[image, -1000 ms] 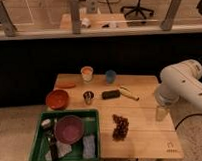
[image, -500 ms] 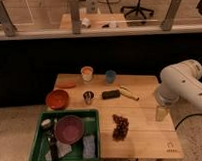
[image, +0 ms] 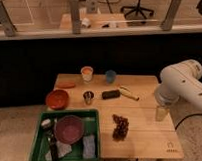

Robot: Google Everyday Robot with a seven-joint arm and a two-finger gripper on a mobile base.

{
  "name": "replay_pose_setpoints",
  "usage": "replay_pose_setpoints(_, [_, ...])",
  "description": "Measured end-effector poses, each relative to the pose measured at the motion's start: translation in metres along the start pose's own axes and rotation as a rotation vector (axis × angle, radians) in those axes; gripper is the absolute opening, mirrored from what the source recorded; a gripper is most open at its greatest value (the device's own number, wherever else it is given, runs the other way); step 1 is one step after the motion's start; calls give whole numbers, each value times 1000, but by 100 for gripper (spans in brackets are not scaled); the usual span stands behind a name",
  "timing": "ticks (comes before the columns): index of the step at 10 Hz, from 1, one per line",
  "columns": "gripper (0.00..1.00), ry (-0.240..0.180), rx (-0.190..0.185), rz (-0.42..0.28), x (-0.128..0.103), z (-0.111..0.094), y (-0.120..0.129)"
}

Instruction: Place pepper in red bowl

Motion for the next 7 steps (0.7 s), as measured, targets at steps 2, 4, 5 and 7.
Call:
replay_pose_setpoints(2, [80,-42,38,-72,-17,-1,-22])
replay_pose_setpoints(4, [80,-67,76,-153,-43,0,-59])
replay_pose_setpoints(5, [80,-81,95,-199,-65,0,-79])
replay_pose_setpoints(7, [80,-100,117,-270,-109,0,-106])
